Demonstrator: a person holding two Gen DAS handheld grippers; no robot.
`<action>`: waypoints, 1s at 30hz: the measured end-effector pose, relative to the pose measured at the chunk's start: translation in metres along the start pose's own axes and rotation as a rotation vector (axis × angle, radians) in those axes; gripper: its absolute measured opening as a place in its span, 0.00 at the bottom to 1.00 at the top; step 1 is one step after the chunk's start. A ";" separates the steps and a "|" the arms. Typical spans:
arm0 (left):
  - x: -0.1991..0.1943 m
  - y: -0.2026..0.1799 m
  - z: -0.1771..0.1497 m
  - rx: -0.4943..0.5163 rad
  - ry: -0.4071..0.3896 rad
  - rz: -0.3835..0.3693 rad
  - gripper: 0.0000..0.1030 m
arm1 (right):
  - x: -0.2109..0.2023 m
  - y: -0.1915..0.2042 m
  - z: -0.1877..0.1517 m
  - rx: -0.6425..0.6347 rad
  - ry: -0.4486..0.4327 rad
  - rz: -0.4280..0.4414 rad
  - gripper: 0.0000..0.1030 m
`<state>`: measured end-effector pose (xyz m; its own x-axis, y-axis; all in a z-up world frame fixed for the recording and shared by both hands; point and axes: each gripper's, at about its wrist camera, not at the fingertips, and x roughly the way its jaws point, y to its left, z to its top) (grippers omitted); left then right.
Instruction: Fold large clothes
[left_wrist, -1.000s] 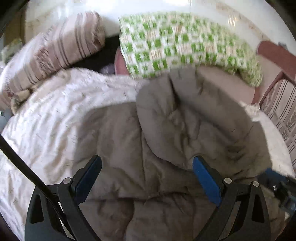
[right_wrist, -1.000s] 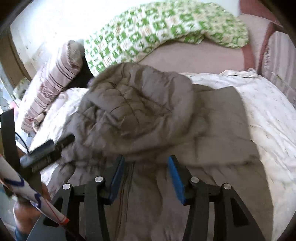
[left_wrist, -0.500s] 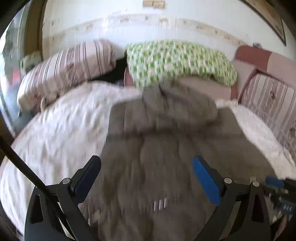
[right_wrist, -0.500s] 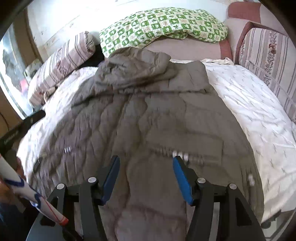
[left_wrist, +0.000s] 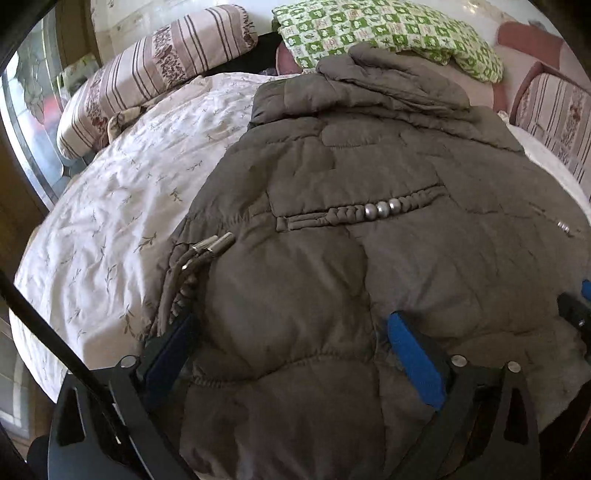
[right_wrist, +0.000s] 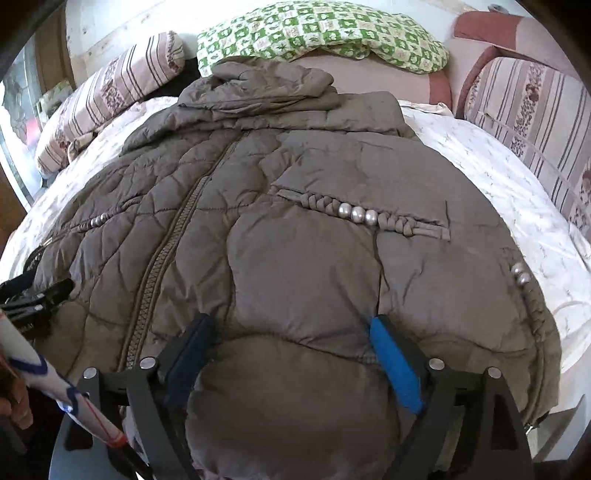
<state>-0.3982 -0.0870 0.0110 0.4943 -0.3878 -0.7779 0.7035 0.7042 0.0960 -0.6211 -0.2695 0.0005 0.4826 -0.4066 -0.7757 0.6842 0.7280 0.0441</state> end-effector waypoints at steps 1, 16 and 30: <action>0.002 0.000 -0.001 -0.008 0.003 0.000 1.00 | 0.001 0.000 0.000 -0.001 -0.001 0.003 0.89; 0.001 0.000 -0.013 -0.019 -0.102 0.006 1.00 | 0.005 0.002 -0.005 0.004 -0.047 0.058 1.00; 0.001 0.000 -0.014 -0.010 -0.130 0.006 1.00 | 0.000 0.006 -0.014 -0.007 -0.095 0.045 1.00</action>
<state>-0.4045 -0.0791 0.0020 0.5608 -0.4568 -0.6905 0.6954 0.7126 0.0934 -0.6242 -0.2571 -0.0080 0.5626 -0.4238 -0.7098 0.6570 0.7504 0.0727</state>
